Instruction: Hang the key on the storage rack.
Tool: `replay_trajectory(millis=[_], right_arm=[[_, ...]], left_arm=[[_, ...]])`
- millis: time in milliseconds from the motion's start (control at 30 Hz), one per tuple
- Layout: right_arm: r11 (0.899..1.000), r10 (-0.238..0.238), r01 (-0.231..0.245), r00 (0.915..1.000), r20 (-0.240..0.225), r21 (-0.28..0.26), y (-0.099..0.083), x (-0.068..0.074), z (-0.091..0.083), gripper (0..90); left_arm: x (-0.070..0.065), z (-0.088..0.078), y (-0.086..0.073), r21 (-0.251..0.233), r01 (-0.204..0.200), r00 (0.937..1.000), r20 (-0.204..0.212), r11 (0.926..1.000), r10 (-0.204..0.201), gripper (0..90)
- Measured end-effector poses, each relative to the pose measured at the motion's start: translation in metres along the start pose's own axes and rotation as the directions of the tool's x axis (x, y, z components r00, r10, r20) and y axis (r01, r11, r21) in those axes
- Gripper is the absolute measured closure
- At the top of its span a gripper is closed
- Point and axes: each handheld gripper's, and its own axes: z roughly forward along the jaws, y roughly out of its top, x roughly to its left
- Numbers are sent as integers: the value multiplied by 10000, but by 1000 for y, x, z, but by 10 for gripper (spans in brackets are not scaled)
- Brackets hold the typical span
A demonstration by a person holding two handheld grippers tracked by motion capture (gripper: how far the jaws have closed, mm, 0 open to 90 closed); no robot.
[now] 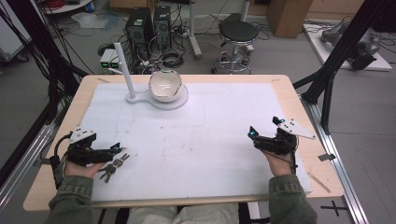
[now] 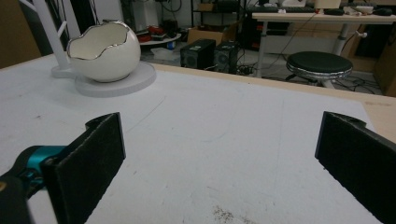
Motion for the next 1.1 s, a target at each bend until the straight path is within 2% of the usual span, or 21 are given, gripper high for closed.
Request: replay_trajectory(millis=[33,67,100,133,167,367,600,633,667,700,800,900,933,967,1000,1033,1067,1100], right_arm=[[9999,-103,103,9999,-5,18,0,0,0,6],[9999,-103,103,9999,-5,18,0,0,0,6],[9999,-146,146,9999,14,-16,0,1,0,6],[9998,-192,192,9998,1,-68,0,1,0,6],[9998,-175,175,9998,13,-89,0,1,0,6],[9997,-235,235,9997,30,-54,0,1,0,6],[9997,-234,234,9997,1,-48,0,1,0,6],[9997,-234,234,9997,-4,-67,0,1,0,6],[9997,-235,235,9997,-6,-71,0,1,0,6],[9997,-240,240,9997,-12,-68,0,1,0,6],[9997,-248,248,9997,-10,-55,0,1,0,6],[9997,-241,241,9997,-14,-51,0,1,0,6],[9997,-241,241,9997,-14,-51,0,1,0,6],[9997,-227,227,9997,-13,-25,0,2,0,6],[9997,-227,227,9997,-13,-25,0,2,0,6],[9997,-244,244,9997,-16,-50,0,1,0,6],[9997,-243,243,9997,-16,-47,0,1,0,6],[9997,-240,240,9997,-6,-31,0,1,0,6]], left_arm=[[-2,3,-1,292,-217,9993,327,9993,207,22],[-2,3,-1,292,-217,9993,327,9993,207,22],[-5,6,-2,499,-461,9979,481,9977,437,22],[-5,6,-2,499,-461,9979,481,9977,437,22],[-7,9,-2,710,-592,9965,626,9957,548,22],[-10,14,-3,1246,-799,9941,837,9890,698,22],[-11,17,-4,1577,-936,9921,979,9830,787,22],[-12,18,-4,1809,-1062,9911,989,9777,894,22],[-12,18,-4,1809,-1062,9911,989,9777,894,22],[-13,19,-4,1975,-1207,9893,1042,9728,1016,22],[-13,20,-5,2117,-1211,9894,1049,9698,1007,23],[-14,22,-5,2461,-1264,9889,1077,9610,1025,23],[-14,22,-5,2461,-1264,9889,1077,9610,1025,23],[-14,23,-6,2701,-1364,9877,1115,9531,1097,24],[-14,23,-6,2701,-1364,9877,1115,9531,1097,40],[-14,23,-6,2827,-1554,9842,1266,9465,1237,77],[-14,23,-6,2827,-1554,9842,1266,9465,1237,95],[-15,24,-7,2994,-1639,9828,1313,9400,1296,96]])
